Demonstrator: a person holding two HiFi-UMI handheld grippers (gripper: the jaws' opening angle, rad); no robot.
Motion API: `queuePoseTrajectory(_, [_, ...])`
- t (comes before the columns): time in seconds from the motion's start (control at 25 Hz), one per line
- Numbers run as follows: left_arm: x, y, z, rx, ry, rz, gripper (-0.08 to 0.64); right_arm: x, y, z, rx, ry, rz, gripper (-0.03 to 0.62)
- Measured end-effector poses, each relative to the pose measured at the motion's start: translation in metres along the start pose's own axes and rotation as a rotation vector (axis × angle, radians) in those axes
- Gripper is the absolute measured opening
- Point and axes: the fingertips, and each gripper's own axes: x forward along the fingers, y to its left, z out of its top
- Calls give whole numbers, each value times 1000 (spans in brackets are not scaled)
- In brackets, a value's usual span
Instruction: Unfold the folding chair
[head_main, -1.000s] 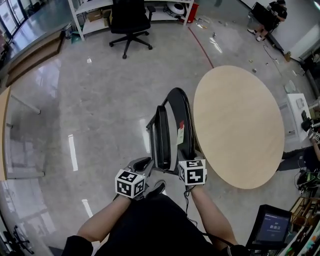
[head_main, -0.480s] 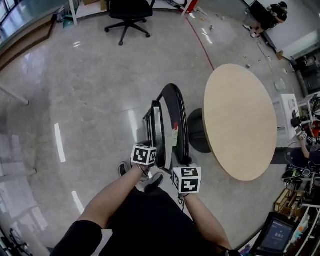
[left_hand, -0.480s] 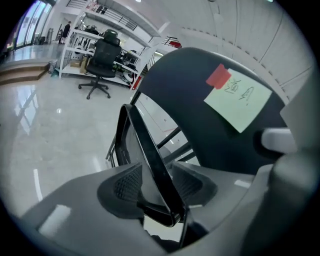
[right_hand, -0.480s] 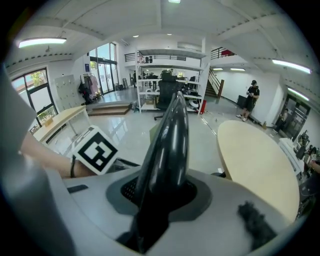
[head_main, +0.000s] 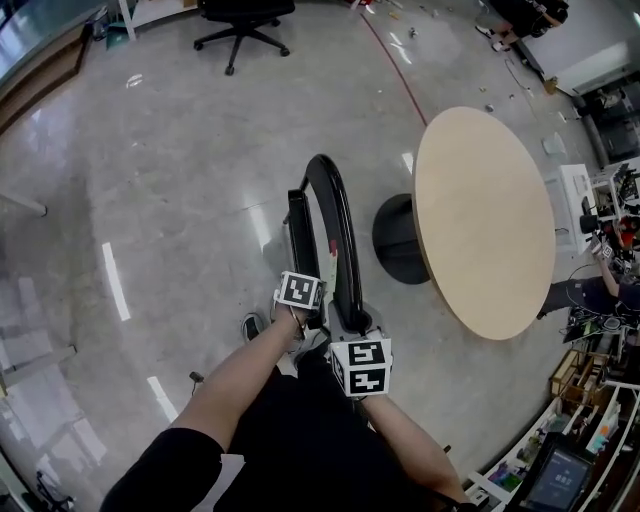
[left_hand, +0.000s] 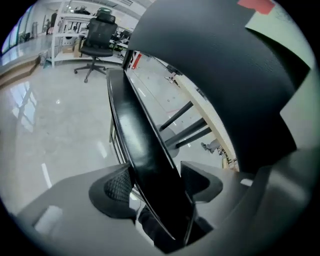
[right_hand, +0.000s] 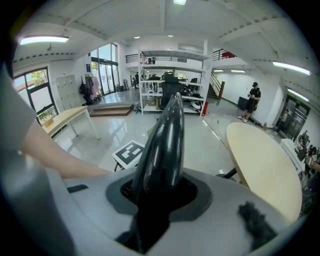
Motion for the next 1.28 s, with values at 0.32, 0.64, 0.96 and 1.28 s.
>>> queuePoseTrajectory(0.32, [-1, 3, -9, -192, -3, -84, 190, -1, 3, -3, 50, -8, 2, 96])
queuePoseTrajectory(0.64, [-33, 22, -54, -263, 13, -53, 193, -17, 42, -19, 41, -26, 96, 94])
queuePoseTrajectory(0.96, [-23, 12, -51, -232, 13, -42, 202, -22, 10, -24, 87, -65, 127, 101])
queuePoseTrajectory(1.28, [-33, 16, -58, -245, -5, -75, 204, -31, -22, -26, 133, -107, 184, 101])
